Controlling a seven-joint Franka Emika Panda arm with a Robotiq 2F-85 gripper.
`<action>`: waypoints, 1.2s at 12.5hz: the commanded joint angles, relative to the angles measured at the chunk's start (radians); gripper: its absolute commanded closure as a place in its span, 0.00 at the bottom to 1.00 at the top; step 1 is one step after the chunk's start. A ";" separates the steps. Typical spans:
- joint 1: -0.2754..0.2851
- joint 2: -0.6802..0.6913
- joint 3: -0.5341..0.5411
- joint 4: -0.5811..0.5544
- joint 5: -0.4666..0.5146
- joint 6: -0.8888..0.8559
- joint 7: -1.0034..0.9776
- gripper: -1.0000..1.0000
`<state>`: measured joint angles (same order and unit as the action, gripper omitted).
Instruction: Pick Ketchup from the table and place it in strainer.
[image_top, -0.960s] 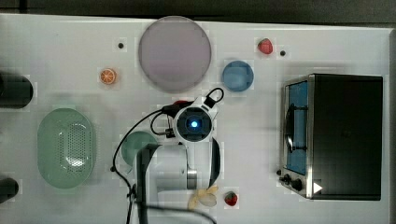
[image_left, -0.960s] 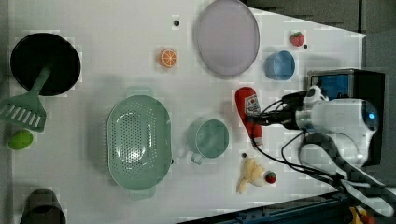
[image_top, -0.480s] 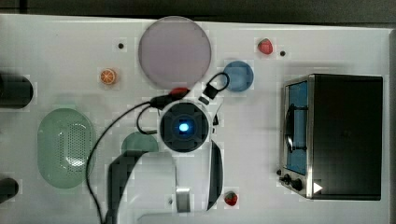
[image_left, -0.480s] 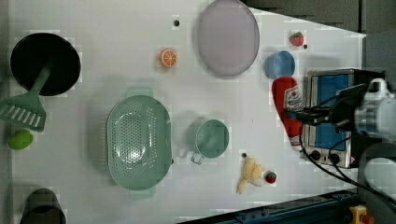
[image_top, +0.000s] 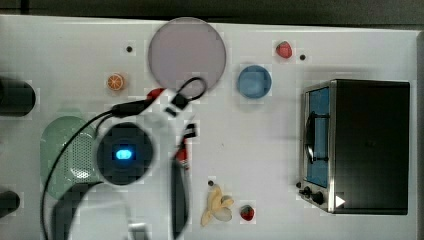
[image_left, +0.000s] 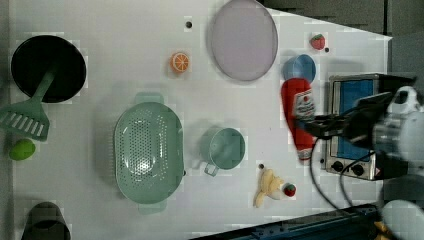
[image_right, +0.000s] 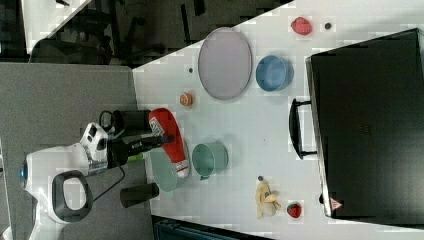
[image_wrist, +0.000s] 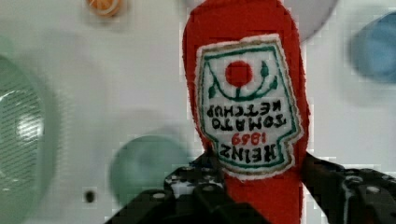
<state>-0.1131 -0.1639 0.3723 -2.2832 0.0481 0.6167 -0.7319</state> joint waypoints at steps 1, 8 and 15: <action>0.059 0.049 0.118 0.005 0.027 -0.004 0.292 0.46; 0.069 0.242 0.324 0.017 0.027 0.278 0.622 0.46; 0.117 0.508 0.354 0.014 0.003 0.568 0.749 0.46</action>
<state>-0.0014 0.3804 0.7305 -2.2715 0.0626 1.1670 -0.0349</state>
